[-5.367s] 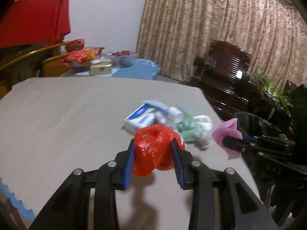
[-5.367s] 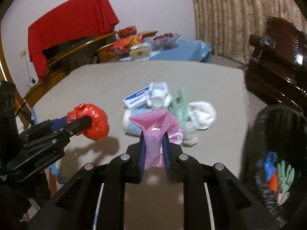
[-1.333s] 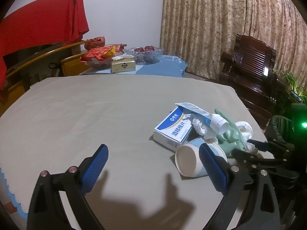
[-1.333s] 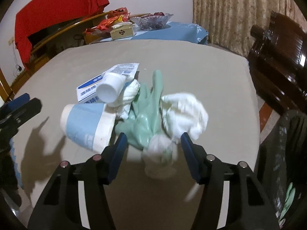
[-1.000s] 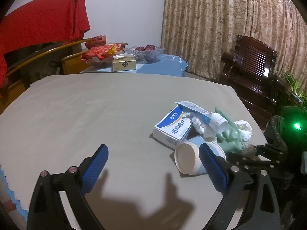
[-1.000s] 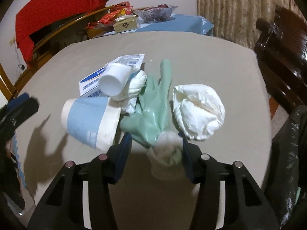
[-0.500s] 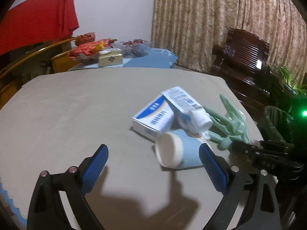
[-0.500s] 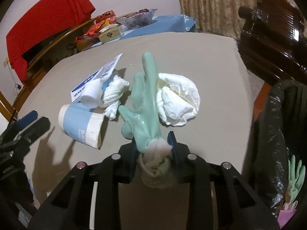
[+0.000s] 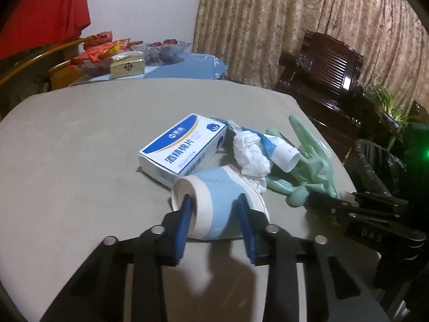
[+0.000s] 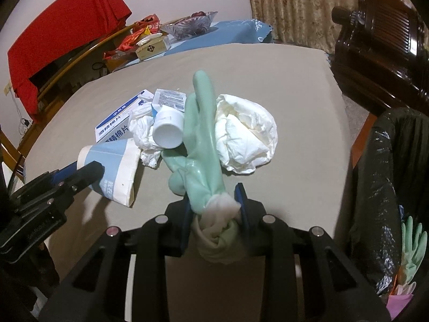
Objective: Collect trash
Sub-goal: 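Lift the blue cup with the left gripper while the right lifts the green glove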
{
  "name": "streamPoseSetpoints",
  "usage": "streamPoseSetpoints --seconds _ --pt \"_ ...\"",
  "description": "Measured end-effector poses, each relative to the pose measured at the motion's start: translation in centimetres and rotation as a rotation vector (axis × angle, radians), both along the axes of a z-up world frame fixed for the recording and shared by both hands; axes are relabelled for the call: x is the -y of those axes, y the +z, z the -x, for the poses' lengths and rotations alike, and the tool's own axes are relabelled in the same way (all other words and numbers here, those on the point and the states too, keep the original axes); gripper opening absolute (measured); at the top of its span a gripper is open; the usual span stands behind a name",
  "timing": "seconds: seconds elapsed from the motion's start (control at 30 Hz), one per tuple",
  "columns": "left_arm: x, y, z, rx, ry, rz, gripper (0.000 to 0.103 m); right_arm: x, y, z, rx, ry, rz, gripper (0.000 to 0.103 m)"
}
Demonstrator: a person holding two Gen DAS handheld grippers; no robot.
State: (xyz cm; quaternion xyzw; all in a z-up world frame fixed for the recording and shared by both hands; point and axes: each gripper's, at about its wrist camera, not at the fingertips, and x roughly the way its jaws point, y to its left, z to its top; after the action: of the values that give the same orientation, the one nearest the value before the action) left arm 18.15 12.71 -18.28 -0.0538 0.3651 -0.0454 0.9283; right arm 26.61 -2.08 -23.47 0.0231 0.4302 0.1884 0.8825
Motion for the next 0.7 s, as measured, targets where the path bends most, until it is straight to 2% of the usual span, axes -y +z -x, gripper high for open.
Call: streamPoseSetpoints --seconds 0.13,0.23,0.47,0.5,0.53,0.6,0.67,0.7 --pt "-0.6 0.2 0.5 0.005 0.007 0.031 0.021 -0.1 0.0 0.0 0.002 0.0 0.009 0.03" --pt "-1.3 0.5 1.0 0.012 0.008 0.022 0.016 -0.4 0.1 0.0 0.004 -0.005 0.019 0.03" --pt "-3.1 0.7 1.7 -0.007 0.026 0.034 0.017 -0.3 0.2 0.1 0.005 -0.01 0.022 0.031" --pt "-3.1 0.7 1.6 -0.011 0.029 0.038 0.028 -0.3 0.2 0.1 0.005 -0.01 0.021 0.031" --pt "-3.0 0.7 1.5 -0.018 0.032 0.044 0.048 -0.3 0.1 0.1 0.004 -0.01 0.02 0.031" --pt "-2.6 0.8 1.5 -0.012 0.052 0.044 0.065 -0.3 0.2 0.1 0.004 -0.01 0.016 0.031" --pt "-1.9 0.8 1.3 -0.011 0.053 0.032 0.068 -0.3 0.1 0.0 0.003 -0.011 0.012 0.031" --pt "-1.6 0.7 1.1 -0.013 0.058 0.021 0.074 -0.3 0.1 0.0 0.002 -0.011 0.01 0.031"
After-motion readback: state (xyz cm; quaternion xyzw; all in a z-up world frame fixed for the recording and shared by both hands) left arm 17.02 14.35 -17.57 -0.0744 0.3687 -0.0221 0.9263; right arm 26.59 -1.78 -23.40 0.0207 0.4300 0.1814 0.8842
